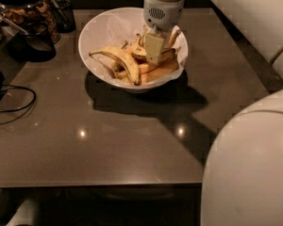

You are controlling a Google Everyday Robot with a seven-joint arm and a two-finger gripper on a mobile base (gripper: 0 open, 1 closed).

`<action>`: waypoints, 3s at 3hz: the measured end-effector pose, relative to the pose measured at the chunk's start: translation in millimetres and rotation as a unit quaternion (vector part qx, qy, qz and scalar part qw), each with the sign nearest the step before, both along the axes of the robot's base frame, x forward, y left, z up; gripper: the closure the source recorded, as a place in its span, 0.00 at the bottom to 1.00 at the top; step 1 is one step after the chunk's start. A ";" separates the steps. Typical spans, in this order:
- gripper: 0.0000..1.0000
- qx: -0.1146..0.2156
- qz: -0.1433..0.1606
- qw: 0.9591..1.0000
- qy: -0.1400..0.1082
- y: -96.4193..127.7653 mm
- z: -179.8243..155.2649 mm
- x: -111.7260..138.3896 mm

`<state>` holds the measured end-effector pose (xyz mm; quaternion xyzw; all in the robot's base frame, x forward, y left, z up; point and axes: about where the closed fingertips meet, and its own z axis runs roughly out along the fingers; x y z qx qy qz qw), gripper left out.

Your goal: Pick banana from white bowl

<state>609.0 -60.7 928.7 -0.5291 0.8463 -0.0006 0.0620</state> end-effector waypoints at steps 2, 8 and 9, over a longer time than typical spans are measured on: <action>1.00 -0.012 0.007 1.000 0.001 3.8 -3.0 -12.1; 1.00 0.131 0.083 0.981 -0.115 -57.3 69.4 -158.8; 1.00 0.131 0.083 0.981 -0.115 -57.3 69.4 -158.8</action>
Offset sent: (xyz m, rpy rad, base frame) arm -0.0420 -0.0091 -0.0038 -0.0865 0.0951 0.0188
